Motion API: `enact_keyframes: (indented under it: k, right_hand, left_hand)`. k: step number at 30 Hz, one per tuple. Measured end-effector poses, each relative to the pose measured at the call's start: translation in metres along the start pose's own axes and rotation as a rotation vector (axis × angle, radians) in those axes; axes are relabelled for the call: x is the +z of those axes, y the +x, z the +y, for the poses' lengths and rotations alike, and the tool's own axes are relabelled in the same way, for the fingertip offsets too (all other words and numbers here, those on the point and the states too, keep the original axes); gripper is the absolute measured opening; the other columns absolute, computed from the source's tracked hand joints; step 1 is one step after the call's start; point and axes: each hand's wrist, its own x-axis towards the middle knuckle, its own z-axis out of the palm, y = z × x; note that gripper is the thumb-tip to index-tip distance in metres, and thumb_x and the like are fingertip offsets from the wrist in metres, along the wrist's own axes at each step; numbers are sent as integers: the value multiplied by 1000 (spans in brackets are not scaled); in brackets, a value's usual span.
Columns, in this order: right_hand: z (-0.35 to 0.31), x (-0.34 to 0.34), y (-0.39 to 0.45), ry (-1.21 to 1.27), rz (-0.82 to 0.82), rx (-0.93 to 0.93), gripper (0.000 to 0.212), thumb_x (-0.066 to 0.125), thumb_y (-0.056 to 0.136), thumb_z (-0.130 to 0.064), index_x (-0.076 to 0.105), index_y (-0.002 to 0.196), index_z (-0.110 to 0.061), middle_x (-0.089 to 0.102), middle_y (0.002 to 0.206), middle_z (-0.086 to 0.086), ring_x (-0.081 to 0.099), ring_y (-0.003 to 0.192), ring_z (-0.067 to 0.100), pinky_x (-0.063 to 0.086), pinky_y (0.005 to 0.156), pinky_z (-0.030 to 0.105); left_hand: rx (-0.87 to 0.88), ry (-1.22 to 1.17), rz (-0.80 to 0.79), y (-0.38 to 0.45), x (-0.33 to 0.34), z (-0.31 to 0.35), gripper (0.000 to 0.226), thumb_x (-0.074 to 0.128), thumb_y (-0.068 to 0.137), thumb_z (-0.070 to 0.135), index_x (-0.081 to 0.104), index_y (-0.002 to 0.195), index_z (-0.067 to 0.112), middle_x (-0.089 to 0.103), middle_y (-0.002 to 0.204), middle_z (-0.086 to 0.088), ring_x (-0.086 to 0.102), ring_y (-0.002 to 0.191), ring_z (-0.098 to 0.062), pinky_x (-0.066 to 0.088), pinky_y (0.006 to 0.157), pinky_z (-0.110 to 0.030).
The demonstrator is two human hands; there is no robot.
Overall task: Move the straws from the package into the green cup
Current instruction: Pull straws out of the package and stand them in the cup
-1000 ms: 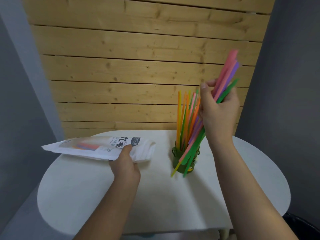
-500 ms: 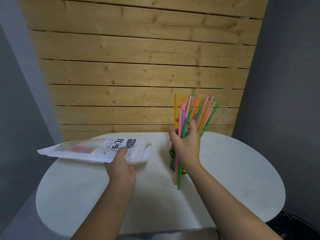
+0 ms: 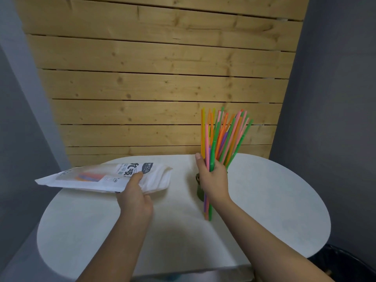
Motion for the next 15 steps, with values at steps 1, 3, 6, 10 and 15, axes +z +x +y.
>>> enact_keyframes:
  k: [1, 3, 6, 10, 15]
  right_hand:
    - [0, -1, 1, 7, 3, 19, 46, 59, 80, -53, 37, 54, -22, 35, 54, 7, 40, 53, 23, 36, 55, 34]
    - [1, -2, 1, 25, 2, 50, 43, 58, 73, -56, 38, 56, -22, 36, 56, 10, 40, 52, 24, 37, 54, 37]
    - [2, -4, 1, 70, -27, 49, 39, 63, 79, -41, 39, 58, -17, 37, 55, 12, 39, 50, 25, 38, 52, 37]
    - [2, -5, 1, 58, -31, 15, 38, 65, 83, -29, 42, 57, -14, 40, 53, 14, 42, 49, 26, 42, 50, 39]
    - [5, -7, 0, 51, -37, 28, 35, 67, 82, -24, 46, 55, -16, 47, 48, 6, 49, 48, 24, 48, 57, 40]
  left_hand:
    - [1, -2, 3, -1, 0, 0, 54, 67, 85, 5, 55, 136, 14, 65, 130, 1, 64, 117, -14, 50, 102, -29]
    - [1, -4, 3, -3, 1, 0, 53, 66, 85, 4, 55, 136, 14, 65, 131, 1, 63, 117, -14, 50, 100, -27]
    - [0, 3, 4, -3, 2, 0, 53, 66, 85, 3, 55, 136, 13, 65, 131, 1, 63, 117, -15, 50, 98, -26]
    - [-10, 1, -8, -2, 2, -1, 53, 66, 85, 1, 55, 136, 11, 65, 132, -2, 64, 117, -17, 51, 101, -30]
    - [-21, 11, 1, -3, 2, -2, 54, 66, 85, 4, 55, 137, 14, 65, 131, 1, 63, 118, -14, 51, 96, -25]
